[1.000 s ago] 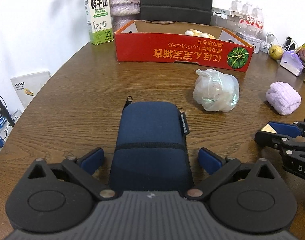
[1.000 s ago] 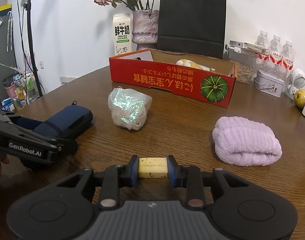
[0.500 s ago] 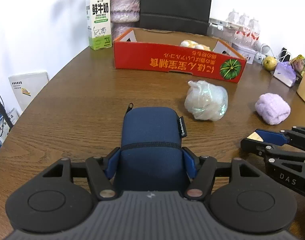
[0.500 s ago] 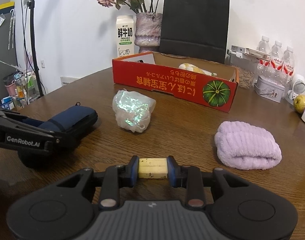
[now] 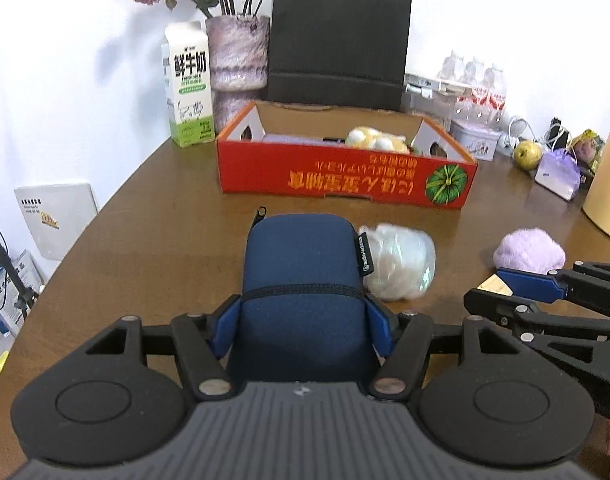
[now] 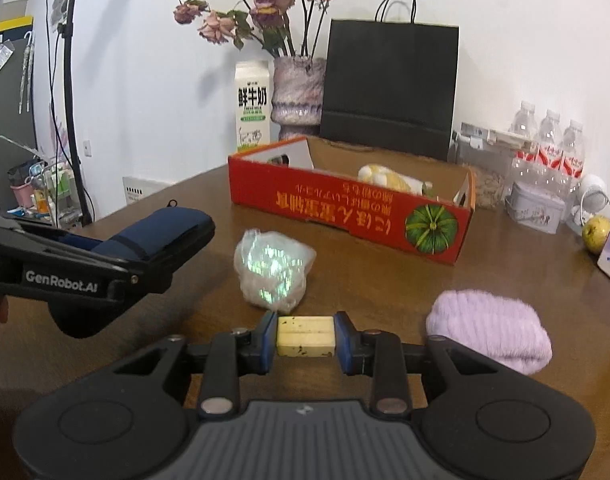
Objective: Organize objects
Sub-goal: 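Carry the navy case with the left tool over the box while the right tool carries the sponge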
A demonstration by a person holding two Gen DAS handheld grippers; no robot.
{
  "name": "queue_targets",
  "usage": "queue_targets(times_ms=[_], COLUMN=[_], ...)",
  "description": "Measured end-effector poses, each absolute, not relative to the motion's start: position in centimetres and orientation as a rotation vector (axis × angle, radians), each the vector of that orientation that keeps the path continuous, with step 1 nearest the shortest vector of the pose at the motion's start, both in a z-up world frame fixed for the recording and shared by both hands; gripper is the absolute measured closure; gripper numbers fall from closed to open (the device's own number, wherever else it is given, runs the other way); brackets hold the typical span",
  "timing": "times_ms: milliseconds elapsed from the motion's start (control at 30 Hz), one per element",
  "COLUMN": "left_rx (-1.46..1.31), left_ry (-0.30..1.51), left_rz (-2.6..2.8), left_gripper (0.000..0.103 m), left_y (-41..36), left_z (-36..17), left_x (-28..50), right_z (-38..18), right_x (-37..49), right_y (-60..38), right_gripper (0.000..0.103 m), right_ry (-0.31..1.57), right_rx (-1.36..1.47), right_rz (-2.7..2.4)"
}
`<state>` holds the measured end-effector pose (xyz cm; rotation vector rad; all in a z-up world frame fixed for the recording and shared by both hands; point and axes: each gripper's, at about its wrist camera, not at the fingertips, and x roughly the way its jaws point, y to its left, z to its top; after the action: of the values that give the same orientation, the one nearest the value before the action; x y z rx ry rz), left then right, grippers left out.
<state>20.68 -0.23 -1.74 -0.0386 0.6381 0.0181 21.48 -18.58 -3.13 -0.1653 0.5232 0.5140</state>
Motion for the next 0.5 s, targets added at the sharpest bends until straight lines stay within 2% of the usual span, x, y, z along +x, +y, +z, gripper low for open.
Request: queue_targets(times_ms=[500], left_rx=[-0.048], left_ry=[0.55], left_rz=[0.018], left_gripper=[0.038], left_y=[-0.6], left_z=[1.6], left_x=[25.3], right_z=[1.0], right_x=[25.0], right_y=[-17.2], right_gripper=[0.074], right_ry=[0.42], right_rx=[-0.132], right_rz=[0.487])
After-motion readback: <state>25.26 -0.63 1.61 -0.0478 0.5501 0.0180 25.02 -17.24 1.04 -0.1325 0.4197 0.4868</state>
